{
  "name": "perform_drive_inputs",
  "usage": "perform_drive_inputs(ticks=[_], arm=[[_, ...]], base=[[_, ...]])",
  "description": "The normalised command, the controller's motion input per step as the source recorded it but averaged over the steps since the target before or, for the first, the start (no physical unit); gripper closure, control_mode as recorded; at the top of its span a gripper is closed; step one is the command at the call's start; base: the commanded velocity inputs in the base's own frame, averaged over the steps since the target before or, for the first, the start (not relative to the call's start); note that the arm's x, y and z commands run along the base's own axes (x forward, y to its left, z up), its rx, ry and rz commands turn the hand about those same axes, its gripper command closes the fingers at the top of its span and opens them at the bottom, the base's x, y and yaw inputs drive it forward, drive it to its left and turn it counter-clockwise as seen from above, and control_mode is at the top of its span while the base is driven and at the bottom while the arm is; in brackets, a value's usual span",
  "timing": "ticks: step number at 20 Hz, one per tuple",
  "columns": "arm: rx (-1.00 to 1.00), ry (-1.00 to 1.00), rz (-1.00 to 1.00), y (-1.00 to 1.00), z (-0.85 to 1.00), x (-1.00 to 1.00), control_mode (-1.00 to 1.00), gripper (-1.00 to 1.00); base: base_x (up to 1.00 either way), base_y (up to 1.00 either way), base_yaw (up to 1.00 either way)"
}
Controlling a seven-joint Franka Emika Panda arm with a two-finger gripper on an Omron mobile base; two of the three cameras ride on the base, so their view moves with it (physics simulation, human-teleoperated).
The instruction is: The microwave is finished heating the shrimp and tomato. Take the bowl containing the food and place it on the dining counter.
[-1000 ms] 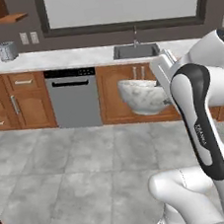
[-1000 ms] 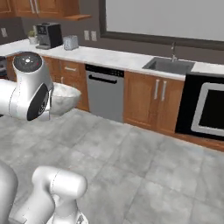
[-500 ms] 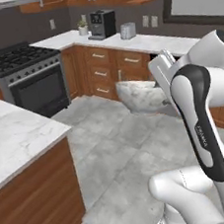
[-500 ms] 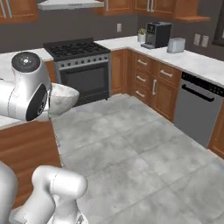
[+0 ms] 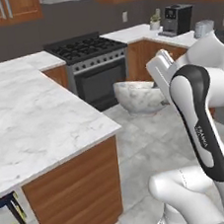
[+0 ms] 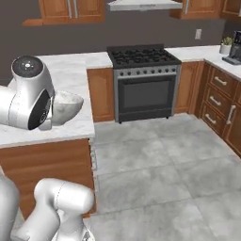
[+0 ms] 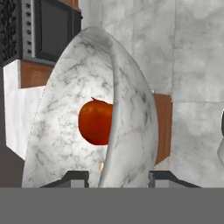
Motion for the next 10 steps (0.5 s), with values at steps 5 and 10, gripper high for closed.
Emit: perform_drive_inputs(ticks=[5, 10], arm=[[0.0, 0.0, 0.0, 0.0, 0.0, 0.0, 1.0, 1.0], [0.0, 0.0, 0.0, 0.0, 0.0, 0.0, 1.0, 1.0]], base=[[0.31, 0.35, 0.51], [0.51, 0.11, 0.33]])
